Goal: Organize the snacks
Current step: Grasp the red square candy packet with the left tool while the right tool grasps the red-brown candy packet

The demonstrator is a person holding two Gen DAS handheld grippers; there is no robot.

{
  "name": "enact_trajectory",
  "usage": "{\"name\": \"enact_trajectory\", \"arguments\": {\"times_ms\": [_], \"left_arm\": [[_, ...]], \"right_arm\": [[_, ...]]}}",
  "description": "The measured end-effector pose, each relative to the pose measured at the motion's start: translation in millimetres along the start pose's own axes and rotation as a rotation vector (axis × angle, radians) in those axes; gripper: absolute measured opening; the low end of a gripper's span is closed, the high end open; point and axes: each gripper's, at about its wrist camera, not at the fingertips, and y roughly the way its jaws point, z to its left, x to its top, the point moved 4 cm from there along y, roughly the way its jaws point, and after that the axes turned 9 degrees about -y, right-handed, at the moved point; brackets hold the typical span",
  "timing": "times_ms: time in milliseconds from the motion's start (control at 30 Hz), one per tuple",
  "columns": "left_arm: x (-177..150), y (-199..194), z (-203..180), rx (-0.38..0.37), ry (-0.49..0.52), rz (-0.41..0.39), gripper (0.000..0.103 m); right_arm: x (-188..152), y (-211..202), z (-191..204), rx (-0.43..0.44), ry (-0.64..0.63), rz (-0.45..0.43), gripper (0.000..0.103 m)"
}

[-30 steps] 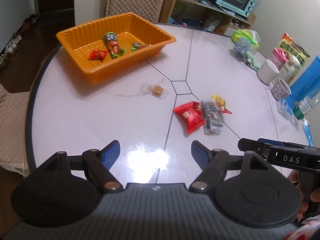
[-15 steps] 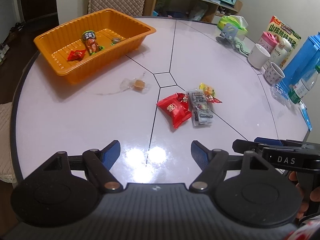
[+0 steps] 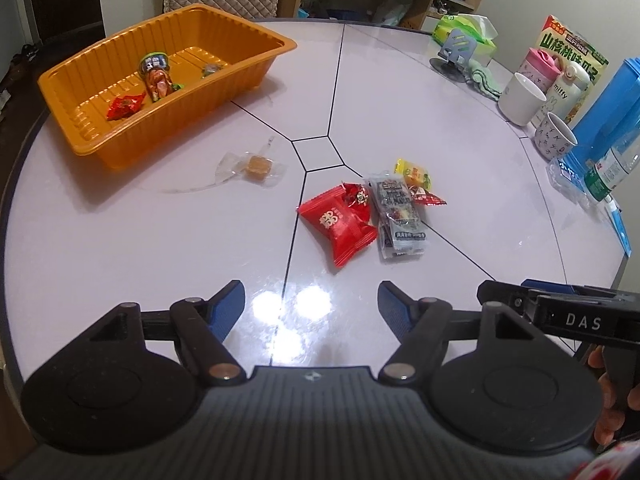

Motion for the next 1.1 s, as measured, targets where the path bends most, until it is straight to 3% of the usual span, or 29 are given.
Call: {"name": "enact_trajectory", "arguments": {"times_ms": [767, 1100], "left_arm": [[43, 73, -18, 0.022, -0.077, 0.017, 0.067], [47, 88, -11, 0.04, -0.062, 0.023, 0.062]], "right_arm": [[21, 20, -27, -0.044, 0.065, -0.01, 0.072], [22, 25, -29, -0.053, 0.069, 0.002, 0.072]]}}
